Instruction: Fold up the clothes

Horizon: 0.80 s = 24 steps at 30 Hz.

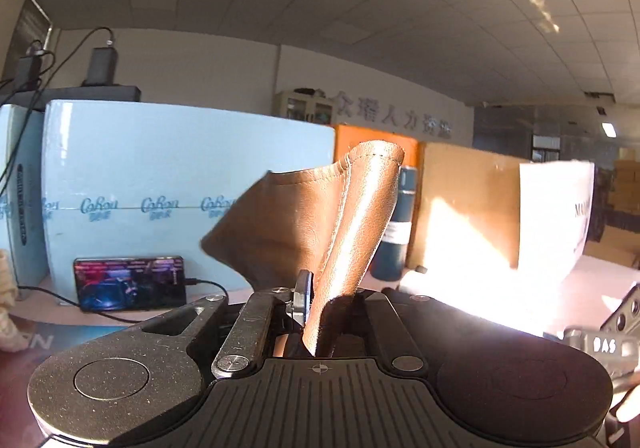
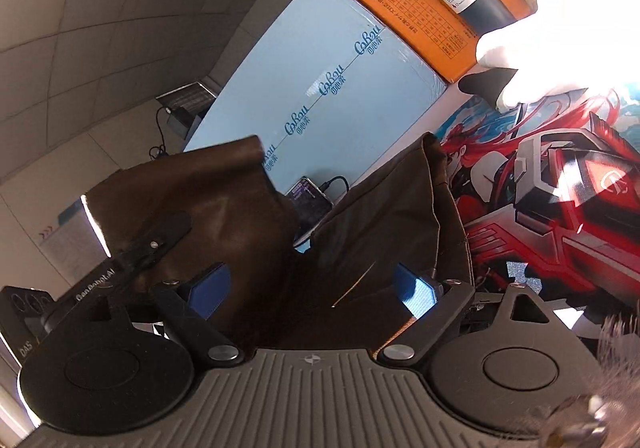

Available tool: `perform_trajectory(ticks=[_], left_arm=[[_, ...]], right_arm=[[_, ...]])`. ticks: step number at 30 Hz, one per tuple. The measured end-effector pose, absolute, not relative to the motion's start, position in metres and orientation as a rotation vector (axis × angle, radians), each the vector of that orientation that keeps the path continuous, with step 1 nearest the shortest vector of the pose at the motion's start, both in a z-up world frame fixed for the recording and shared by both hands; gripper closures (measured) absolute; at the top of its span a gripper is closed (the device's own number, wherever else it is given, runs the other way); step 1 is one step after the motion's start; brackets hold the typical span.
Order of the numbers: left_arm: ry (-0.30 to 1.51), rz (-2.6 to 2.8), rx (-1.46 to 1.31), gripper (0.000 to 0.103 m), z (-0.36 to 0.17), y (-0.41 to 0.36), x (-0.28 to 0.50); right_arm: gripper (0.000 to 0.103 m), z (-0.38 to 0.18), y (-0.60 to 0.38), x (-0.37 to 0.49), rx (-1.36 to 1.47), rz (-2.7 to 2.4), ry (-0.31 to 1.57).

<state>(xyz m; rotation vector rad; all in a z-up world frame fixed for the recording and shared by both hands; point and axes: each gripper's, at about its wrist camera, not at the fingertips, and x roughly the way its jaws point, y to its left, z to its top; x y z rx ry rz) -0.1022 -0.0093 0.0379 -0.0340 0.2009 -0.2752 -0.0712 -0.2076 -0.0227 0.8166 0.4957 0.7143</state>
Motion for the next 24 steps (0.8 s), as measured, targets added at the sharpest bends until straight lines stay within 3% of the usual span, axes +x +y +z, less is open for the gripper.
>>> perform_trajectory(ticks=[3,10,11,12,13,14,18,24], left_arm=[[0.274,-0.329,0.016,0.097,0.021,-0.030,-0.095],[0.396,-0.433,0.133,0.080,0.002,-0.044,-0.100],[0.414,-0.445,0.137,0.074,0.001,-0.043,-0.101],[0.440,-0.467,0.143,0.053,0.001,-0.043,-0.102],[0.464,-0.494,0.146,0.026,0.001,-0.043,-0.104],[0.481,-0.534,0.143,0.018,0.003,-0.039,-0.109],[0.512,-0.672,0.060,0.014,0.018,-0.013,-0.117],[0.420,-0.572,-0.147,0.005,0.032,0.053,-0.094]], right_arm=[[0.014,-0.029,-0.219,-0.067,0.936,0.805,0.497],[0.014,-0.028,-0.214,-0.061,0.950,0.954,0.571],[0.014,-0.027,-0.212,-0.062,0.941,0.962,0.573],[0.014,-0.027,-0.212,-0.062,0.935,0.968,0.574],[0.014,-0.027,-0.212,-0.062,0.937,0.969,0.573],[0.014,-0.027,-0.212,-0.061,0.941,0.970,0.573],[0.014,-0.030,-0.215,-0.059,0.995,0.980,0.562],[0.012,-0.032,-0.225,-0.054,1.099,0.966,0.559]])
